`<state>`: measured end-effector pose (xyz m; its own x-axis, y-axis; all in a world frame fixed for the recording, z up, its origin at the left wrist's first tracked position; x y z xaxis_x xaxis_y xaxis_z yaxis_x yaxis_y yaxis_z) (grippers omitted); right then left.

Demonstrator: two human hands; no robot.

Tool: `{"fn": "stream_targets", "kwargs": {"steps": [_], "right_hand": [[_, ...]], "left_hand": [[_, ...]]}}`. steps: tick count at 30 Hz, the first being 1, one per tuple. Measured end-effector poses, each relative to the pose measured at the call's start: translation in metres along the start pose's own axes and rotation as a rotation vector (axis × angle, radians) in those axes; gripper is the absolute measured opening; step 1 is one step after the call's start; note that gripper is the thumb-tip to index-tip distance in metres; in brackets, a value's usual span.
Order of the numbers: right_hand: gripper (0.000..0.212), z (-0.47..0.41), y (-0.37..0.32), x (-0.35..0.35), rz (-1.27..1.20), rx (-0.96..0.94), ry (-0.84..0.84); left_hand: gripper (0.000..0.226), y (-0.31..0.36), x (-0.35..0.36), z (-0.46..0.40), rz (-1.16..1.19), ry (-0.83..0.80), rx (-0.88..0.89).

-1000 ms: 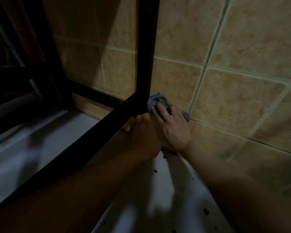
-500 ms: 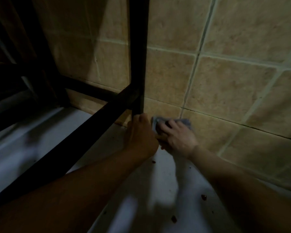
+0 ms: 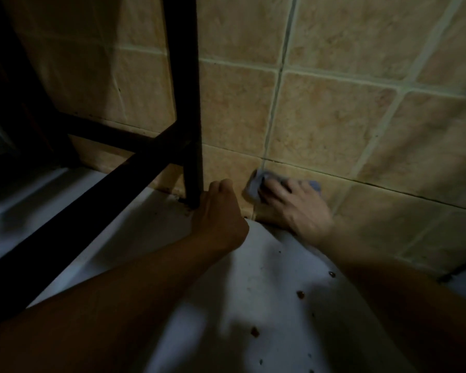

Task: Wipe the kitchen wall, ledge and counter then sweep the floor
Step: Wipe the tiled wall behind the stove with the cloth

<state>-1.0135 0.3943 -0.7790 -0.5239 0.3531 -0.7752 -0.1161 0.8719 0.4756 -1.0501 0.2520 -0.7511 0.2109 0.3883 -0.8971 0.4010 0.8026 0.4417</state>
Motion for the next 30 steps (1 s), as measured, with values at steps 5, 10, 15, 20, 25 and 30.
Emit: {"fn": "stream_targets", "kwargs": {"steps": [5, 10, 15, 20, 25, 30], "right_hand": [[0.052, 0.002, 0.032, -0.024, 0.028, 0.199, 0.126], [0.07, 0.058, 0.005, 0.016, 0.006, 0.072, -0.314], [0.087, 0.067, 0.037, -0.022, 0.094, 0.188, -0.286], [0.102, 0.09, 0.072, -0.047, 0.062, 0.376, -0.022], [0.082, 0.133, 0.053, 0.0, 0.085, 0.261, -0.261], [0.064, 0.131, 0.067, -0.029, 0.114, 0.235, -0.233]], "left_hand": [[0.069, 0.018, 0.007, -0.002, 0.007, -0.008, 0.022], [0.067, 0.033, 0.014, 0.007, 0.003, -0.028, 0.062], [0.065, 0.041, 0.024, 0.012, 0.05, -0.074, 0.1], [0.06, 0.06, 0.037, 0.014, 0.118, -0.076, 0.147], [0.069, 0.083, 0.045, 0.017, 0.093, -0.109, 0.219], [0.074, 0.095, 0.051, 0.02, 0.069, -0.118, 0.228]]}}
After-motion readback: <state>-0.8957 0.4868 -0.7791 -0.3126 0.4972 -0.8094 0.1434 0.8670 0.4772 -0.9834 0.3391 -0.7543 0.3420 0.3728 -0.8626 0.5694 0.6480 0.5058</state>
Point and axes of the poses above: each hand's wrist, its own z-axis away from the middle knuckle, its own x-axis out of the palm, y = z × x, the point moved 6 cm from there along -z, towards the middle knuckle, and after that the axes turned 5 degrees about -z, right-handed, at the moved point
